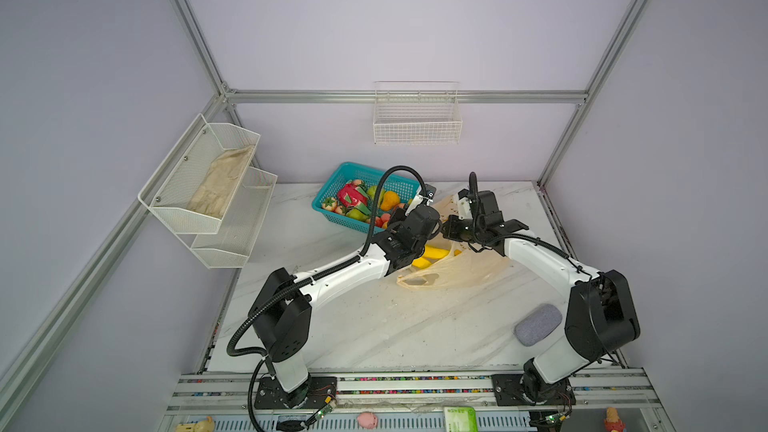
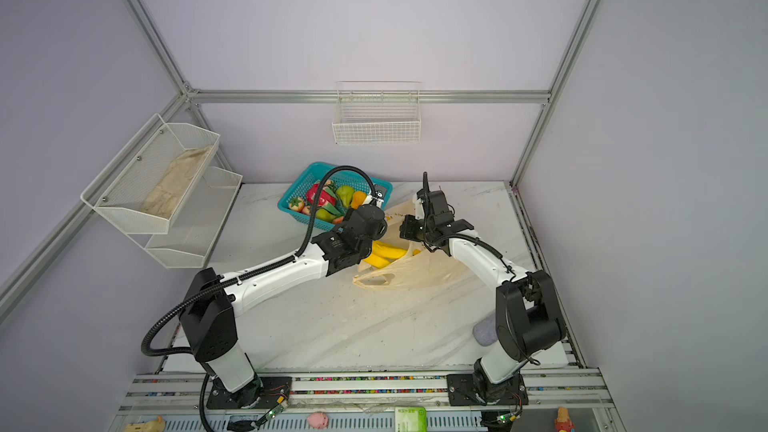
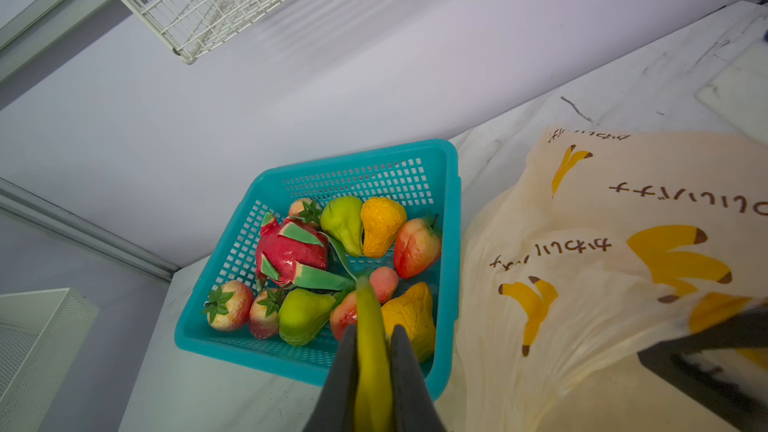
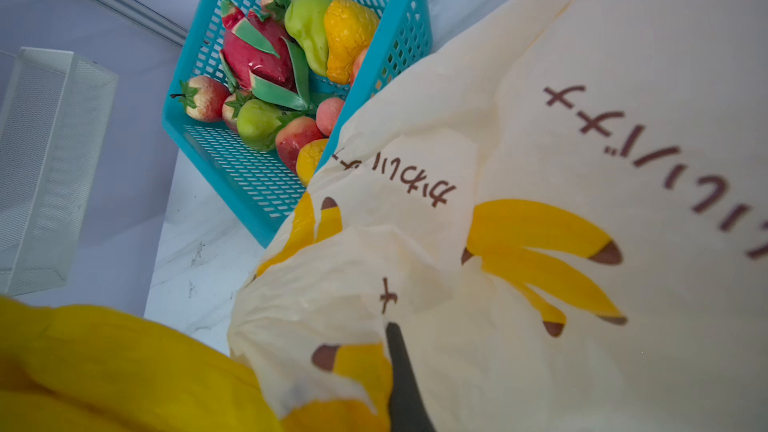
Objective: Place the fake fruits into the plastic bag and tie a complex knot
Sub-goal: 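Lower the bananas into the bag opening beside the right gripper and release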
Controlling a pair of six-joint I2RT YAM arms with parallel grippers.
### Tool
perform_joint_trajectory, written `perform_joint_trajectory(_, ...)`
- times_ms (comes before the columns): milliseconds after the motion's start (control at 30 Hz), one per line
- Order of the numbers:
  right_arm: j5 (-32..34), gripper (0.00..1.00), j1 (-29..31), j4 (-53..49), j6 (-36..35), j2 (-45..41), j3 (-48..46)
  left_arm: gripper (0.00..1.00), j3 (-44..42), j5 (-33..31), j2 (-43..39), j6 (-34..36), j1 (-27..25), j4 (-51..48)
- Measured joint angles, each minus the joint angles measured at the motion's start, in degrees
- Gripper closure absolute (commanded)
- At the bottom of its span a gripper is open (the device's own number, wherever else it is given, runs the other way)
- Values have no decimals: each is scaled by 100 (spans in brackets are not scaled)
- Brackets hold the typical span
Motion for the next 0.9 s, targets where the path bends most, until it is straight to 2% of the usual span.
perform_joint_trajectory(200,-352,100,-7,444,634,-103,-251,100,0,-87,155,0,-109,286)
perform_joint_trajectory(500,-525,100,-11,1316,1602,-227,-557,100,0,-2,175,-214,-258,573)
perform_joint_trajectory(900,-560,100,-17,1613,1895,-227,-619,100,-7,142,103,-426,-376,802)
